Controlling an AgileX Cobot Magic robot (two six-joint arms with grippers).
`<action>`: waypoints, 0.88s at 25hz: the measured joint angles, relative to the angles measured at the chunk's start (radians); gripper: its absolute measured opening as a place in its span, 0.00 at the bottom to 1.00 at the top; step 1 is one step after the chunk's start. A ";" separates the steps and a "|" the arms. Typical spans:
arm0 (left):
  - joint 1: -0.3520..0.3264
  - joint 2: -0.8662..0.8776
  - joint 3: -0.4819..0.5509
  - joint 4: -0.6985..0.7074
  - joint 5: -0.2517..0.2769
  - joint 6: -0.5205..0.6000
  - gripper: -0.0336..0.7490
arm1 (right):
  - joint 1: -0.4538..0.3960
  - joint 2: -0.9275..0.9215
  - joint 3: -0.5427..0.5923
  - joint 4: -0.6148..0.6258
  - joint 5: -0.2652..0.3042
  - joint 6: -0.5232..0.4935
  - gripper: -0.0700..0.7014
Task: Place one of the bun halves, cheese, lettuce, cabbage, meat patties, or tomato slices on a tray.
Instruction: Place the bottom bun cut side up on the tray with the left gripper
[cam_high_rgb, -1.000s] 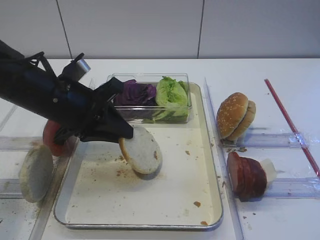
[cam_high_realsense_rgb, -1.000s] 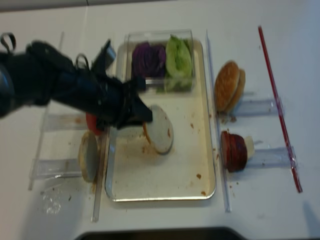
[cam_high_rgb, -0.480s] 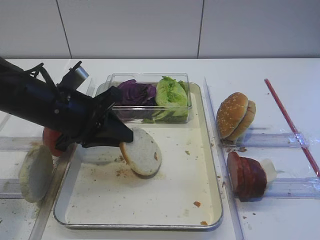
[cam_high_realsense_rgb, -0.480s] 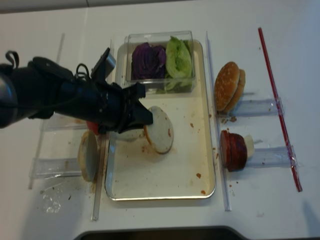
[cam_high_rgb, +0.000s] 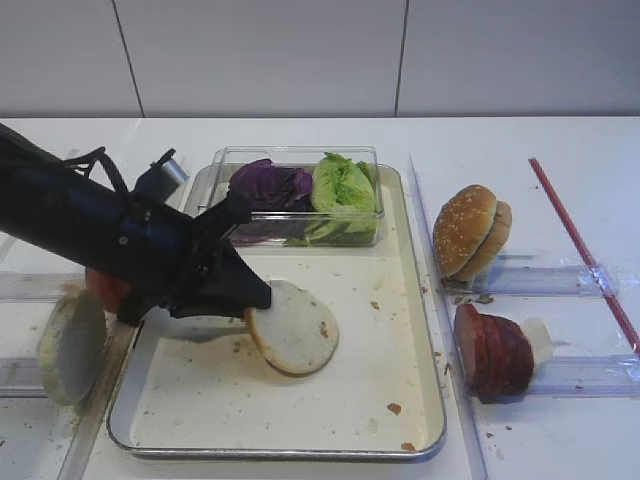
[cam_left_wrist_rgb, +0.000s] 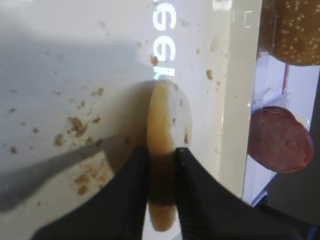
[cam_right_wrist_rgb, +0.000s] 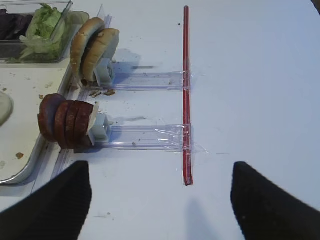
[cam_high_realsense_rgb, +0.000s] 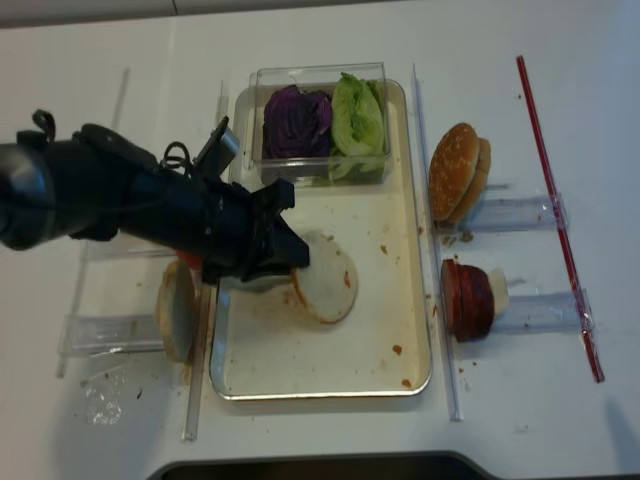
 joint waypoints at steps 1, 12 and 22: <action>0.000 0.008 0.000 -0.005 0.000 0.003 0.18 | 0.000 0.000 0.000 0.000 0.000 0.000 0.83; 0.000 0.011 0.000 -0.050 -0.002 0.095 0.29 | 0.000 0.000 0.000 0.000 0.000 0.000 0.83; 0.000 0.012 0.000 -0.052 0.000 0.119 0.59 | 0.000 0.000 0.000 0.000 0.000 0.000 0.83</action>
